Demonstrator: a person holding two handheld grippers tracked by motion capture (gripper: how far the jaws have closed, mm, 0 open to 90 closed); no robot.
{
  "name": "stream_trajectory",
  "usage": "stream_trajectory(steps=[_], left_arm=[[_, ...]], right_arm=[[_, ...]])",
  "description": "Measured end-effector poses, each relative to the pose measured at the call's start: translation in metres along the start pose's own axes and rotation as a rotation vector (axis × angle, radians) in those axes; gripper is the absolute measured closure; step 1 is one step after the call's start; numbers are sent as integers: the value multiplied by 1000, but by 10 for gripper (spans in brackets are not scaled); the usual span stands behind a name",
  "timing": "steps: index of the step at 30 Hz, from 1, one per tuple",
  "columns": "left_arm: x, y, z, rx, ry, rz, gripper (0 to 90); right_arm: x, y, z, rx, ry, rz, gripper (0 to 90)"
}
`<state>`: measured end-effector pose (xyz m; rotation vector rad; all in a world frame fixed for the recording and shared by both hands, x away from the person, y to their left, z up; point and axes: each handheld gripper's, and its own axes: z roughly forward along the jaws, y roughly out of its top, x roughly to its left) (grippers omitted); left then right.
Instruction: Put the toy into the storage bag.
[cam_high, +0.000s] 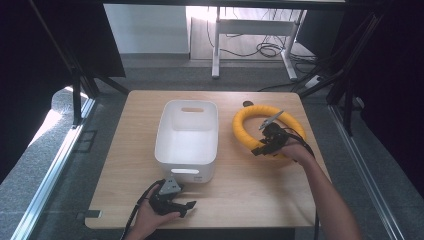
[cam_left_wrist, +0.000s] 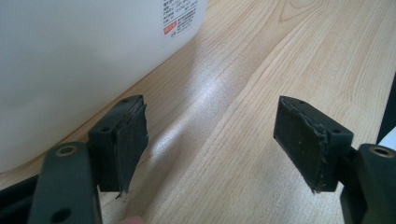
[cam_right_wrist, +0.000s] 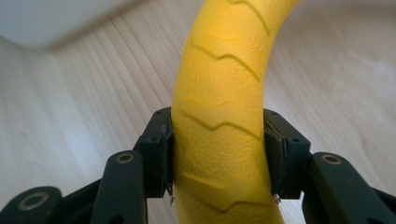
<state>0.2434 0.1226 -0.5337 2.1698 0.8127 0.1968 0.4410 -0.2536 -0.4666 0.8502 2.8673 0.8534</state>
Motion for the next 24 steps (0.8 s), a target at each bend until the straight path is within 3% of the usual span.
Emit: stream_trajectory(steps=[4,7,8,11,12,15,16,19,20,21,24], left_arm=[[0,0,0,-1,-1,2,260],[0,0,0,-1,0,0,260],[0,0,0,0,0,0,260],[0,0,1,1,-2,3,260],[0,0,1,2,-1,4,260],[0,0,1,0,-2,2,260],[-1,0,1,-1,-2,0,260],[-1,0,1,-1,-2,0,260],[-1,0,1,1,-3,0,259],[-1,0,1,1,-3,0,260],[-1,1,1,-2,-4,-1,260]], right_arm=[[-3,0,-15,-95,37,28,511],[-2,0,-22,-127,47,37,512],[-2,1,-32,-184,61,53,513],[-1,1,-37,-216,71,55,514],[-1,0,-44,-256,81,60,514],[-1,-1,-50,-291,82,61,514],[-1,-1,-58,-325,80,63,514],[-1,-1,-63,-348,77,67,515],[-2,-2,-72,-399,73,83,515],[-2,-2,-72,-399,73,83,515],[-4,-3,-84,-467,83,107,516]])
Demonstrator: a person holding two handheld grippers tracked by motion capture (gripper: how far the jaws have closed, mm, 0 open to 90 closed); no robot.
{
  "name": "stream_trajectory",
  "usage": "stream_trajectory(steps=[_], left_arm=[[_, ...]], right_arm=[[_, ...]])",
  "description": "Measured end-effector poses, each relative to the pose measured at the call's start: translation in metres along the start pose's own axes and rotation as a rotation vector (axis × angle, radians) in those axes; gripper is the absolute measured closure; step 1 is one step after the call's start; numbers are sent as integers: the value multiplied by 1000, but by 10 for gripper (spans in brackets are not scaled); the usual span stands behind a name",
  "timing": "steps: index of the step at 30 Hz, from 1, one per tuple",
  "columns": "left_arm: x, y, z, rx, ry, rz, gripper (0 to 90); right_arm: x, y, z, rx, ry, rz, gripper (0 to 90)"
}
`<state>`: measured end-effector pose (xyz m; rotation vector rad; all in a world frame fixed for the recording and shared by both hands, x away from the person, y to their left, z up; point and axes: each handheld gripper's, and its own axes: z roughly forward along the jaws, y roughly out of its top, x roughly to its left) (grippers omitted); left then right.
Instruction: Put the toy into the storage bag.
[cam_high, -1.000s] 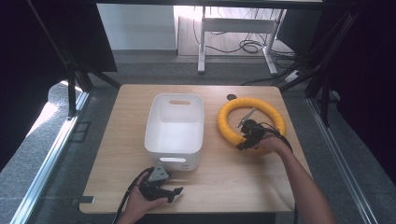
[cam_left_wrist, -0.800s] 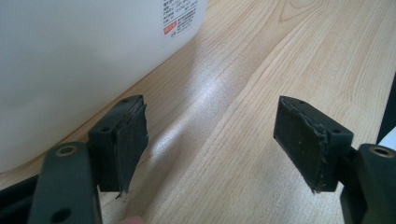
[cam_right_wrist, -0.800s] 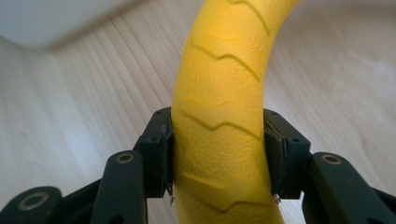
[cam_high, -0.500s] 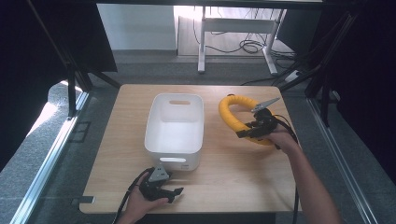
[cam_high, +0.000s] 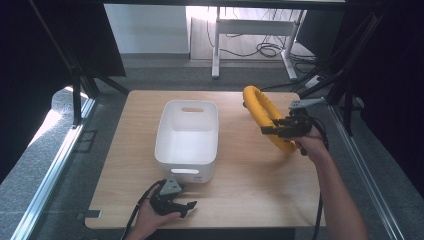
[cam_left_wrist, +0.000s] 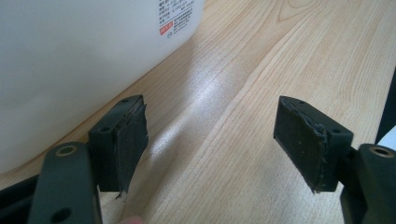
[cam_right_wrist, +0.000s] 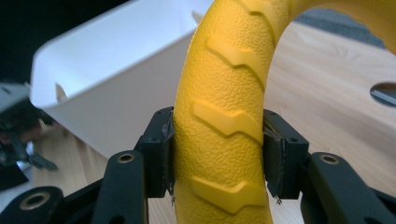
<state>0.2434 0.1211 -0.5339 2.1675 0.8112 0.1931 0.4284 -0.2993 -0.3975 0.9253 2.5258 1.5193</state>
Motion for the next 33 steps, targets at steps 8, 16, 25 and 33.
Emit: stream_trajectory(steps=[8,16,25,33], left_arm=[[0,0,0,0,1,0,260],[0,0,0,4,0,4,260],[1,0,0,2,0,3,260],[0,0,1,1,1,-1,260]], right_arm=[[2,8,-15,-109,24,11,516],[9,14,-18,-139,21,2,516],[21,22,-16,-158,36,-26,516],[40,33,-12,-181,68,-69,516]])
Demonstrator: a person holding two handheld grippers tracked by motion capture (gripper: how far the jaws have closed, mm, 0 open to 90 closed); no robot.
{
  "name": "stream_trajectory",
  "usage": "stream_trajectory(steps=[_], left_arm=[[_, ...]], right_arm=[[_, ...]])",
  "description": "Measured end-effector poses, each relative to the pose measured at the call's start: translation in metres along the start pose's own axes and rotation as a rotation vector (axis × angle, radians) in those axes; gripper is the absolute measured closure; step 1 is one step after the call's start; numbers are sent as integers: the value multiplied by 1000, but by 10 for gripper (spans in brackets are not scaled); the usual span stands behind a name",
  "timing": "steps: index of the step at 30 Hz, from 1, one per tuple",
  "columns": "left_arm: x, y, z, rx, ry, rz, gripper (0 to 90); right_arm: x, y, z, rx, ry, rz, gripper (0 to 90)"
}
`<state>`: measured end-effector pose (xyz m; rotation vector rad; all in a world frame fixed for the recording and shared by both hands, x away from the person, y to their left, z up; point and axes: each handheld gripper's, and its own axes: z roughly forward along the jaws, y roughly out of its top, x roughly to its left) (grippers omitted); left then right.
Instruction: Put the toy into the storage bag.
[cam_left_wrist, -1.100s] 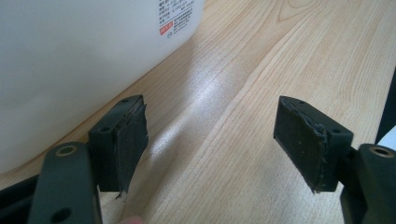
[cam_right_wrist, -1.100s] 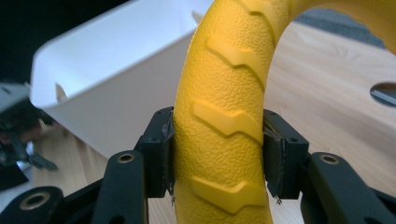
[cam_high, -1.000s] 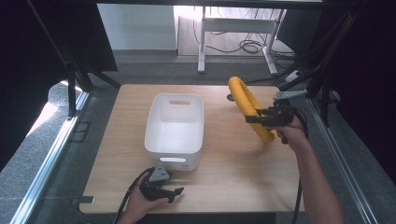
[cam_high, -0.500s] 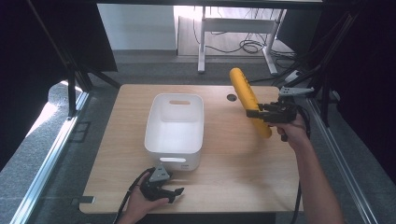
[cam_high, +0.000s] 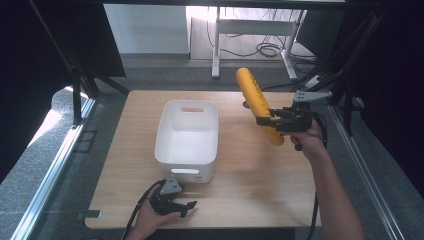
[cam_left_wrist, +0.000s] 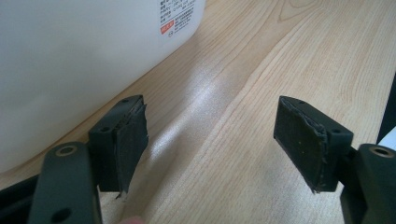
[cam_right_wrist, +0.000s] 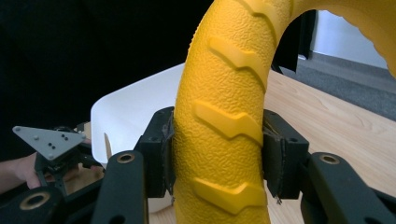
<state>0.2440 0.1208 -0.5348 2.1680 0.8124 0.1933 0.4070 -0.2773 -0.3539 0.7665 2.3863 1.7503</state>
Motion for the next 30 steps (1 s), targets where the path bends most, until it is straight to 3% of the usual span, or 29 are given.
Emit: stream_trajectory(steps=[10,30], left_arm=[[0,0,0,0,-2,0,260],[-1,0,0,2,-2,8,260]], right_arm=[[16,10,8,-23,22,-27,516],[35,20,20,-73,39,-25,515]])
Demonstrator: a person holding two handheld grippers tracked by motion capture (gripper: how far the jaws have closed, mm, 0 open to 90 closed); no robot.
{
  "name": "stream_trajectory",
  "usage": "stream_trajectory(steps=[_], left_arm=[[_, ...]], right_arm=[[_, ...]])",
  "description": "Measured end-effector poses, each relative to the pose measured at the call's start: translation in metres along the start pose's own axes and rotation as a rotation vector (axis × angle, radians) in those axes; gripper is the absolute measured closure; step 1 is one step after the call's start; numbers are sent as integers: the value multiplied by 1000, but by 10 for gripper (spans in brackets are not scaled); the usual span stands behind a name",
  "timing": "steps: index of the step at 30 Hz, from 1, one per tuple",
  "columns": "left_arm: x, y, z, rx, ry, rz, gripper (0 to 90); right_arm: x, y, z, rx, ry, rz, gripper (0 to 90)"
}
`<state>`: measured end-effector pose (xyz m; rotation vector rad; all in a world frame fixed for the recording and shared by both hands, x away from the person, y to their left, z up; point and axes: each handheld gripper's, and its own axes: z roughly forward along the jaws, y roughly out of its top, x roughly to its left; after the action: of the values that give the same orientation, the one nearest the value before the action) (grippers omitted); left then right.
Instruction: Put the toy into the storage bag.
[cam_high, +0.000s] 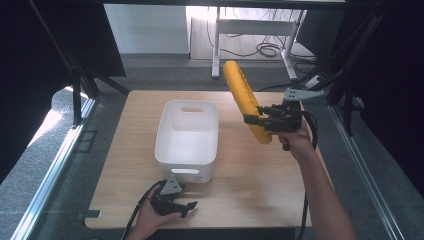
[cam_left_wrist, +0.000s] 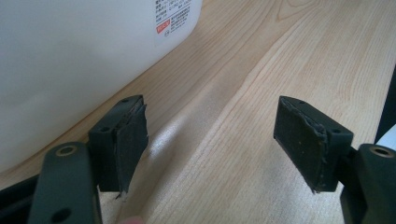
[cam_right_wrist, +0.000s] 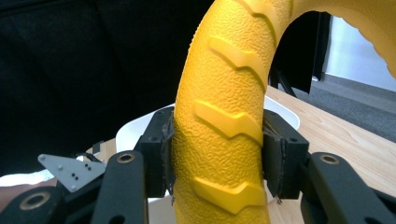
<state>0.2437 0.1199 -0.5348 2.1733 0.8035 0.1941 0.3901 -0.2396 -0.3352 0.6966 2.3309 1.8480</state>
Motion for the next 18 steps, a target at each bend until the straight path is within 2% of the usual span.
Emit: stream_trajectory(steps=[9,18], left_arm=[[0,0,0,-2,-1,-4,260],[0,0,0,-2,-1,-5,260]], right_arm=[[14,10,6,-35,30,-12,516],[21,17,12,-34,54,-20,515]])
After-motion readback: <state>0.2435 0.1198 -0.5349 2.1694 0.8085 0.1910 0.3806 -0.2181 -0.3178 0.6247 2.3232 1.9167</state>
